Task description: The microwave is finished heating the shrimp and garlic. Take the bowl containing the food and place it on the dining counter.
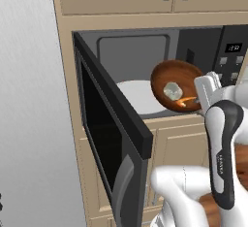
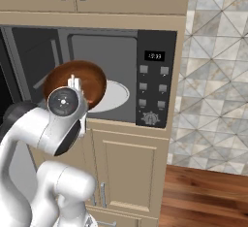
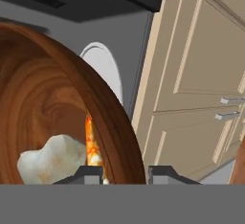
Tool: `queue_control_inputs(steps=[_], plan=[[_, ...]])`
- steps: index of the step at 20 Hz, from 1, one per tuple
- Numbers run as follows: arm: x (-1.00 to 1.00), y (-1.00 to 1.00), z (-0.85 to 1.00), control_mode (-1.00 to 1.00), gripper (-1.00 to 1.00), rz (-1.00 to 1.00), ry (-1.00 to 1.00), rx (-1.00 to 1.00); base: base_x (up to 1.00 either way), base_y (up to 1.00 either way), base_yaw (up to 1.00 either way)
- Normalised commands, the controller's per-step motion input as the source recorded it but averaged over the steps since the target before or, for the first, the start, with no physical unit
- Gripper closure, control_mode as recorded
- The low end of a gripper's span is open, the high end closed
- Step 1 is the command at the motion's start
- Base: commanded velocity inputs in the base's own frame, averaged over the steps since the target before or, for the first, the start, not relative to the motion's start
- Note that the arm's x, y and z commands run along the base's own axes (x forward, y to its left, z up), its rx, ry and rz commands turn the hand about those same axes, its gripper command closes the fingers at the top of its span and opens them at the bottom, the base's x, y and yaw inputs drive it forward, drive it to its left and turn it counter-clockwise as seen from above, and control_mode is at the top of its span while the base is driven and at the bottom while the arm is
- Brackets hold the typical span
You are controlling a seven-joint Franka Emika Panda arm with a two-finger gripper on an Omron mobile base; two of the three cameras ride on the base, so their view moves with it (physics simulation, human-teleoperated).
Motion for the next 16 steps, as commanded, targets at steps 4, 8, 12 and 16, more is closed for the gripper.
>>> queue_control_inputs(steps=[4, 8, 12, 16], plan=[[-0.68, -0.24, 0.0, -1.0, 1.0, -0.12, -0.14, 0.0, 0.0, 0.0, 0.0], [0.18, -0.21, 0.0, -1.0, 1.0, -0.15, -0.11, 0.0, 0.0, 0.0, 0.0], [0.0, 0.0, 0.0, -1.0, 1.0, 0.0, 0.0, 0.0, 0.0, 0.0, 0.0], [0.0, 0.0, 0.0, -1.0, 1.0, 0.0, 0.0, 0.0, 0.0, 0.0, 0.0]])
